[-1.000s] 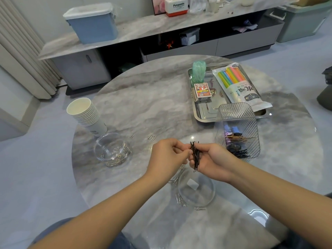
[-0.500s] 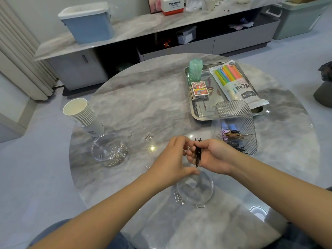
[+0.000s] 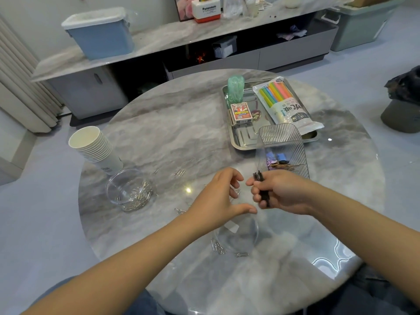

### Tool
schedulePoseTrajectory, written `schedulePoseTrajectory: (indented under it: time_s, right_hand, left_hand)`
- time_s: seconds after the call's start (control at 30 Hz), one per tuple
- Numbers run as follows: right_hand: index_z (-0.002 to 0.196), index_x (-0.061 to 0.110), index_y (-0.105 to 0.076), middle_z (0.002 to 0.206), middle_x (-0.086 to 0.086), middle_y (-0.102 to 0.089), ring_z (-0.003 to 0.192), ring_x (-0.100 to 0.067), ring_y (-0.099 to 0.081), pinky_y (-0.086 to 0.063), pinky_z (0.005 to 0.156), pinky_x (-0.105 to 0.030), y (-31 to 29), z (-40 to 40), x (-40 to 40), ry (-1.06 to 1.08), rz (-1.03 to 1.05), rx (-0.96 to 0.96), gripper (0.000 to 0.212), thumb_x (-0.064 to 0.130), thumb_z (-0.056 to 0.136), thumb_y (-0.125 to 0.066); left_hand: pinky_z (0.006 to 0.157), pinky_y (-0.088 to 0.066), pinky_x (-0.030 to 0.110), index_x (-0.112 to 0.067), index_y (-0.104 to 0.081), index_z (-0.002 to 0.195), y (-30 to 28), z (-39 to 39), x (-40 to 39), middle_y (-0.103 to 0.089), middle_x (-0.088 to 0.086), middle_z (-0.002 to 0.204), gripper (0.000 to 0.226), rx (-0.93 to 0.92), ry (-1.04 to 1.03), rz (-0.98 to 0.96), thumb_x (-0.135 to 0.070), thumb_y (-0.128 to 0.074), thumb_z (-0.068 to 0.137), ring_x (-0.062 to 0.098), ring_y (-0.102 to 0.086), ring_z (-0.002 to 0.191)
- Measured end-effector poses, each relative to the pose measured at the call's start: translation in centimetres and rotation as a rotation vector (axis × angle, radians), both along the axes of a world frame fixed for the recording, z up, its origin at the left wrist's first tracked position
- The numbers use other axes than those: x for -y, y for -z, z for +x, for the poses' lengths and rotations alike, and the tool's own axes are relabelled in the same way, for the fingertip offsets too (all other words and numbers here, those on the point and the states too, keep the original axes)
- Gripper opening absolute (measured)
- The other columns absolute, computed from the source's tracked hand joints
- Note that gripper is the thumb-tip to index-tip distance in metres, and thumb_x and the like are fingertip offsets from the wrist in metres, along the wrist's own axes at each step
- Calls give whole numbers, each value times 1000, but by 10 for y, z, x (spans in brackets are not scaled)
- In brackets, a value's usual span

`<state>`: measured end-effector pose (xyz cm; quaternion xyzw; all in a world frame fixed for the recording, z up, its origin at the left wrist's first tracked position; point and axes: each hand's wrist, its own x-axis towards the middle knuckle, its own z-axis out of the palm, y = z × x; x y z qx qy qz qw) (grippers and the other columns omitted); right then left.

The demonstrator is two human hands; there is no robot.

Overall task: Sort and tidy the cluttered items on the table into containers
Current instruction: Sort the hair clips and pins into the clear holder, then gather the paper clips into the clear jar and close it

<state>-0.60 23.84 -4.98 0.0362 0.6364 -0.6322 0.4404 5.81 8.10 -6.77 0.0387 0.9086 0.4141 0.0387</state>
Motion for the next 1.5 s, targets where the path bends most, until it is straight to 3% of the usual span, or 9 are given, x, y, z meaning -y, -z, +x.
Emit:
schedulePoseTrajectory:
  time_s: [0.13, 0.27, 0.53, 0.83, 0.97, 1.07, 1.23, 1.4, 1.5]
  right_hand:
    - [92, 10, -52, 70, -4, -52, 60, -15, -52, -43, 52, -23, -17, -16, -33, -303, 461, -478, 18, 5, 98, -35]
    - [100, 11, -52, 102, -10, -59, 88, -27, -56, -43, 72, -34, -14, -32, -47, -644, 974, -901, 14, 8, 95, -39]
    - [109, 17, -55, 112, -1, -55, 99, -24, -56, -36, 67, -28, 9, -31, -41, -760, 1097, -1235, 20, 10, 91, -49]
    - [113, 35, -62, 106, -1, -63, 95, -22, -58, -40, 68, -27, 2, -32, -46, -852, 1083, -1199, 31, 17, 93, -46]
    - [114, 31, -60, 108, 0, -64, 96, -22, -58, -40, 69, -28, -6, -30, -41, -675, 1047, -1270, 29, 20, 94, -42]
    - [115, 27, -60, 114, 4, -63, 105, -18, -56, -42, 78, -29, -16, -24, -33, -545, 945, -1377, 27, 25, 95, -42]
    - [118, 24, -59, 111, 4, -60, 105, -15, -53, -40, 83, -28, -11, -6, -7, -673, 763, -1321, 26, 27, 95, -45]
    - [123, 24, -55, 117, 3, -57, 109, -16, -53, -41, 83, -26, 9, -3, 19, -794, 753, -1228, 30, 25, 95, -48]
    - [134, 23, -45, 130, 0, -47, 117, -21, -49, -41, 89, -31, 23, 0, 29, -893, 829, -1147, 42, 26, 92, -53]
  left_hand:
    - [69, -42, 11, -28, -44, 111, -1, -4, -11, -49, -8, 106, 54, 38, -20, 3, -46, -76, 72, 5, -59, 84]
    - [72, -43, 16, -22, -46, 117, 4, -10, -30, -48, -5, 110, 49, 98, -14, 6, -43, -70, 80, -2, -55, 73]
    - [77, -40, 24, -19, -50, 113, 26, -33, -53, -52, 0, 109, 34, 170, -153, 77, -36, -64, 86, 10, -52, 84]
    - [76, -50, 37, -21, -51, 98, 31, -56, -62, -60, -3, 86, 16, 223, -258, 203, -29, -61, 88, 23, -66, 89]
    - [72, -50, 32, -20, -53, 98, 22, -51, -50, -59, -5, 83, 9, 203, -212, 197, -25, -58, 91, 20, -67, 82]
    - [65, -46, 22, -22, -55, 95, 16, -43, -27, -58, -9, 80, 6, 177, -146, 91, -17, -55, 92, 14, -64, 74]
    - [72, -44, 25, -26, -57, 98, 11, -29, 21, -58, -5, 94, 18, 216, -135, -145, -10, -56, 88, 15, -58, 80]
    - [92, -38, 23, -26, -36, 138, 10, -7, 56, -32, 2, 131, 75, 358, 25, -470, -27, -76, 75, 17, -38, 120]
    - [107, -32, 31, -27, -16, 147, 20, 4, 64, -21, 5, 139, 111, 462, 101, -582, -42, -85, 61, 23, -21, 134]
